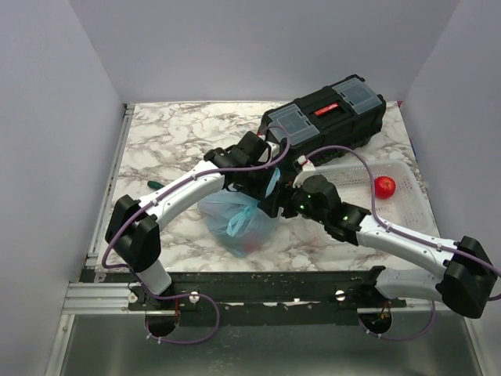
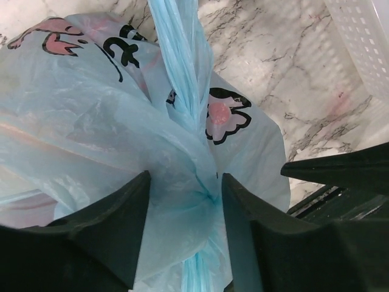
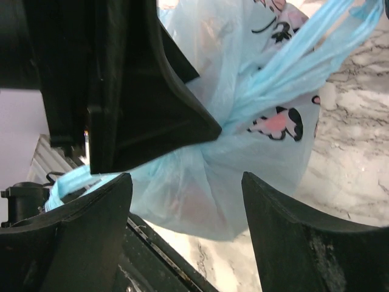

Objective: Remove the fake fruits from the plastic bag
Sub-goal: Untie the plastic bag at the center of the board.

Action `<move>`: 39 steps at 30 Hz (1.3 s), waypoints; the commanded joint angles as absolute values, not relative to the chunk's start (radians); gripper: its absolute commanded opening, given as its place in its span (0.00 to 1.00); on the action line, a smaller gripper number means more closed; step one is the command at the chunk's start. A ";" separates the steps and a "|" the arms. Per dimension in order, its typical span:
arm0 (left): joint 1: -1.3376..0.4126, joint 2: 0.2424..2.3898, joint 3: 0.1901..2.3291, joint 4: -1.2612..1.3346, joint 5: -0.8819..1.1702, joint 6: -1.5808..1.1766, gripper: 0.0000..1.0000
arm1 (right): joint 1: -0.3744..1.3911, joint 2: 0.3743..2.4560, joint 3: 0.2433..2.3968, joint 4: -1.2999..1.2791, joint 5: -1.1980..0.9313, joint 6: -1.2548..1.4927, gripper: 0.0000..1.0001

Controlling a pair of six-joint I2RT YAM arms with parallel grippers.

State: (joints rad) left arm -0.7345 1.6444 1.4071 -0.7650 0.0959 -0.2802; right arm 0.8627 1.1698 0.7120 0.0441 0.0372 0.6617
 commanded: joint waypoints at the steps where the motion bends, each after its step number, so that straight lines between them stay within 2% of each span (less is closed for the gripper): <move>1: -0.742 1.649 1.412 -0.786 0.068 -0.256 0.42 | 0.864 1.200 0.733 0.064 0.046 0.624 0.73; 11: -0.741 1.599 1.406 -0.779 0.064 -0.238 0.00 | 0.864 1.257 0.738 0.077 0.022 0.614 0.73; 18: -0.741 1.552 1.395 -0.766 0.086 -0.227 0.00 | 0.865 1.311 0.785 0.074 0.010 0.599 0.70; 22: -0.741 1.525 1.382 -0.755 0.084 -0.225 0.00 | 0.865 1.332 0.801 0.085 0.011 0.601 0.61; 30: -0.742 1.477 1.369 -0.750 0.008 -0.233 0.00 | 0.865 1.350 0.776 0.117 0.007 0.628 0.28; 35: -0.738 1.438 1.358 -0.744 -0.110 -0.238 0.00 | 0.865 1.342 0.758 0.111 0.006 0.635 0.06; 39: -0.728 1.402 1.339 -0.728 -0.166 -0.239 0.00 | 0.865 1.332 0.734 0.104 0.021 0.643 0.01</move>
